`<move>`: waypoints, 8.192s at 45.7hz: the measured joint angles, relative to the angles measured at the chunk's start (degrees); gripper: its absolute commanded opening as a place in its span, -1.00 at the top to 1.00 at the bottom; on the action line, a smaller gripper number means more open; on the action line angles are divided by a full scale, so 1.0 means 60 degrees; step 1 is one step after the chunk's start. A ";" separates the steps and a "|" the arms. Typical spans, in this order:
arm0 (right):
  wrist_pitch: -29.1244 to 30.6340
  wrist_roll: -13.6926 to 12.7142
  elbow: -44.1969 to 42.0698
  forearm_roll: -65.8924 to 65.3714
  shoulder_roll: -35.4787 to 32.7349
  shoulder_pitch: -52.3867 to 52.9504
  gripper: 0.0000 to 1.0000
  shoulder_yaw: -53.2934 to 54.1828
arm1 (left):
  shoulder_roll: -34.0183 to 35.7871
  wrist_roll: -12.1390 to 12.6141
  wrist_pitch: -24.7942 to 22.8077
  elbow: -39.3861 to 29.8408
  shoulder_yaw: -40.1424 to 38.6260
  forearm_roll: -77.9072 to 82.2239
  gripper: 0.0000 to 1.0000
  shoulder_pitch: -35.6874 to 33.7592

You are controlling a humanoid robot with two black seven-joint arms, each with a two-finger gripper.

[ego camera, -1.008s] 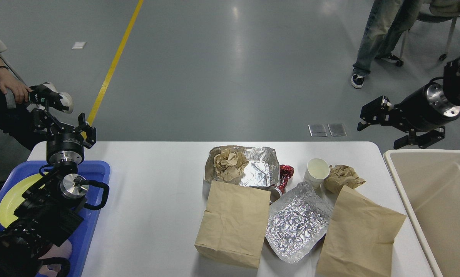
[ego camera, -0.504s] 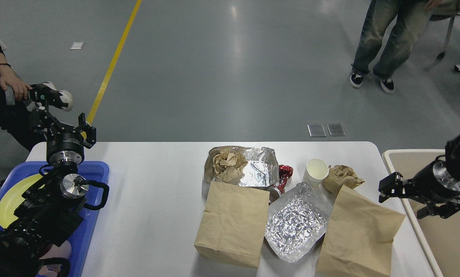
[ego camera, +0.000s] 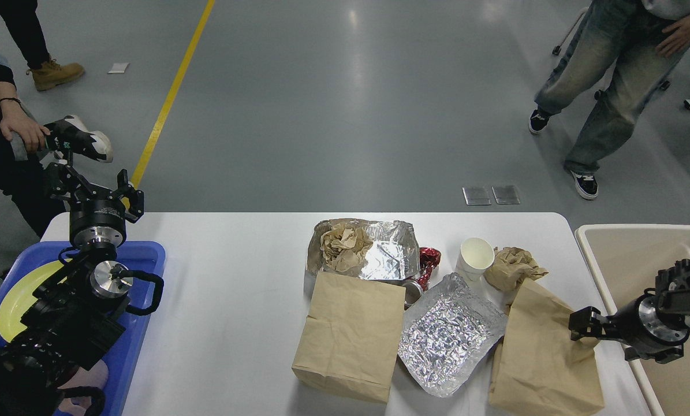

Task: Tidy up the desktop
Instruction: 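Grasp the brown paper bag and drop it into the white bin, then reach the right gripper down to the crumpled foil sheet, then grasp the crumpled foil, lift it and drop it into the bin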

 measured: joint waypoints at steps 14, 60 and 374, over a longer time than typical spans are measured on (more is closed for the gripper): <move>-0.0289 0.0028 -0.0099 -0.0614 -0.0431 -0.0077 1.00 -0.0232 | -0.0002 0.0000 0.0000 0.0000 0.0000 0.0000 -0.93 0.0000; 0.3410 0.0120 0.0104 -0.1145 -0.3663 0.7192 1.00 -0.0335 | -0.0001 0.0000 0.0000 0.0001 0.0000 0.0006 -0.93 0.0000; -0.3305 -0.0012 -0.5547 0.3466 -0.2159 -0.5405 -1.00 0.4800 | -0.0001 0.0000 0.0000 0.0000 0.0000 0.0004 -0.93 0.0000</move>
